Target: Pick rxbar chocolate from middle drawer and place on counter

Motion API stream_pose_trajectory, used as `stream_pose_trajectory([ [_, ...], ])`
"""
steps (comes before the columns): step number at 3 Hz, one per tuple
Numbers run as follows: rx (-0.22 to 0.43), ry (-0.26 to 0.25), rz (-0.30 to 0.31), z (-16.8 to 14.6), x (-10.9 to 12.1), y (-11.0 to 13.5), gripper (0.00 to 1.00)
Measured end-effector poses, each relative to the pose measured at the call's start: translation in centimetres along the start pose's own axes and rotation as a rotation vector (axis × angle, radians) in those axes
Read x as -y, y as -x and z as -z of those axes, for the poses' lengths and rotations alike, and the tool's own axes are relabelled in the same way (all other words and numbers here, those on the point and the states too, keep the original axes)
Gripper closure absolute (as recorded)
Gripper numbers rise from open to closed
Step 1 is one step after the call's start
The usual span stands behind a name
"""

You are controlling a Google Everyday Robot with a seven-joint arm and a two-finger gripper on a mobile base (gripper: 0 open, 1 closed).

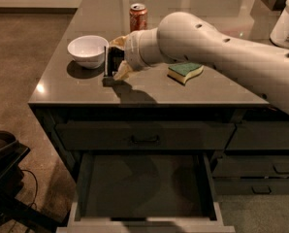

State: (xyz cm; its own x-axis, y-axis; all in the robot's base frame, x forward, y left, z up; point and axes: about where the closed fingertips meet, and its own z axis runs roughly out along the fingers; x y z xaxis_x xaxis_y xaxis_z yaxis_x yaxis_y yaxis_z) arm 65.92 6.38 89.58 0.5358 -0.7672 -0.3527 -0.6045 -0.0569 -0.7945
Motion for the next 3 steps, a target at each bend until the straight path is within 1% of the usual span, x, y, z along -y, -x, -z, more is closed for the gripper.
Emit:
stream_pose_trajectory([
  [2,0.000,0.000,0.000,0.00,0.00,0.01,0.12],
  [3,0.000,0.000,0.000,0.00,0.00,0.01,0.00],
])
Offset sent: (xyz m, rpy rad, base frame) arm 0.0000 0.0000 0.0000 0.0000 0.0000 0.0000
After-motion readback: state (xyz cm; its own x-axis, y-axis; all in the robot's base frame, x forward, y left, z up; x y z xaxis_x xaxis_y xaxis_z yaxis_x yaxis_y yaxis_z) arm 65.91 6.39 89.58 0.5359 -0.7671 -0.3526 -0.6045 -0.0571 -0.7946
